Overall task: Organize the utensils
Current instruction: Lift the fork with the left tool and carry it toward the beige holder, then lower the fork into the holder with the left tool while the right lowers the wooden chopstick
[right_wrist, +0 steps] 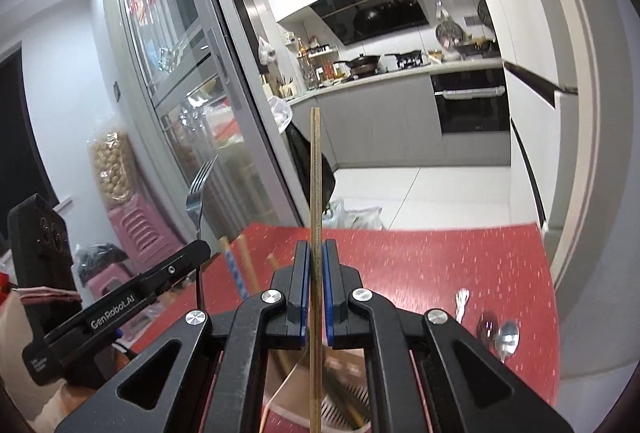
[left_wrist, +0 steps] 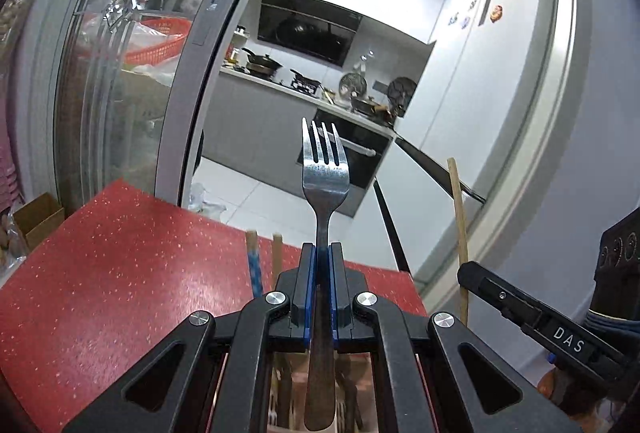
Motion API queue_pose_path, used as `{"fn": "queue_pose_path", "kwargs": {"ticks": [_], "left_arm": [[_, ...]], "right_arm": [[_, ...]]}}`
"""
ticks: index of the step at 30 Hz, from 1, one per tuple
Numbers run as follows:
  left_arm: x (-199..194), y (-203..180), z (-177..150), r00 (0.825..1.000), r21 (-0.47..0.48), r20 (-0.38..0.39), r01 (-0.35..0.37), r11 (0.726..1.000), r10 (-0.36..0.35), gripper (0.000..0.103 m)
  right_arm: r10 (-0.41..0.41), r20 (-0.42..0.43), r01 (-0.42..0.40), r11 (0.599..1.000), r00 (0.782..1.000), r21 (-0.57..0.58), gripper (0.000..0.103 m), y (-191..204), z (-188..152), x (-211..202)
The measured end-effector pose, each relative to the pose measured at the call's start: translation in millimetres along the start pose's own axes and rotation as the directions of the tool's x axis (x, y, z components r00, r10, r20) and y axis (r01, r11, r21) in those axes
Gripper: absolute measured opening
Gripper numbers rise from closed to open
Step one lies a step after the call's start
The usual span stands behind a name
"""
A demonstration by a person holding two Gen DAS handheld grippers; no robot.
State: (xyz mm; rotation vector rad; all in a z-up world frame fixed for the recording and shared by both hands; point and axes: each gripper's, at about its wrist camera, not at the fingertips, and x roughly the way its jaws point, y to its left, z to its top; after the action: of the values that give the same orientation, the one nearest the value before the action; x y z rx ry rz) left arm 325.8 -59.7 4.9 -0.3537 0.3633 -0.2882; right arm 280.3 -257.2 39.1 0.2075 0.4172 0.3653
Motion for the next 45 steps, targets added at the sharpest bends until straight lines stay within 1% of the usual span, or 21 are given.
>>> {"fn": "queue_pose_path", "kwargs": {"ticks": [6,11,14,20,25,29,33,37,45], "left_arm": [[15,9,-10,0.999,-0.006,0.039,-0.018,1.0,0.019,0.031],[20,16,-23,0.998,-0.001,0.045,-0.043,0.999,0.043,0.031],[19,20,-34,0.997,0.005,0.049,-0.059,0.998,0.059,0.031],[18,15,-53,0.996,0.07,0.021,-0.085,0.994,0.083,0.031],[19,17,-66,0.992,0.093,-0.026,-0.117,0.989,0.12,0.031],[16,18,-70,0.99,0.105,-0.05,-0.128,0.986,0.133,0.031],[12,18,-73,0.987,0.12,-0.065,-0.138,0.983,0.147,0.031],[9,20,-73,0.985,0.107,-0.079,-0.142,0.984,0.151,0.031],[0,18,-72,0.983,0.106,-0.091,-0.152,0.983,0.162,0.031]], "right_arm": [[-0.039,0.037,0.041,0.996,0.999,-0.073,0.007,6,-2,30],[-0.072,0.037,0.077,0.985,0.997,-0.153,0.006,9,-18,51],[-0.079,0.037,0.084,0.981,0.996,-0.173,0.007,7,-28,55],[-0.096,0.023,0.098,0.972,0.995,-0.214,0.006,8,-50,52],[-0.102,-0.011,0.097,0.969,0.995,-0.226,0.006,7,-64,48],[-0.094,-0.033,0.084,0.971,0.995,-0.222,0.007,6,-69,43],[-0.088,-0.06,0.072,0.971,0.994,-0.229,0.006,10,-75,41],[-0.089,-0.085,0.066,0.969,0.992,-0.238,0.007,12,-78,38],[-0.081,-0.139,0.052,0.978,0.987,-0.2,0.008,9,-74,37]]}}
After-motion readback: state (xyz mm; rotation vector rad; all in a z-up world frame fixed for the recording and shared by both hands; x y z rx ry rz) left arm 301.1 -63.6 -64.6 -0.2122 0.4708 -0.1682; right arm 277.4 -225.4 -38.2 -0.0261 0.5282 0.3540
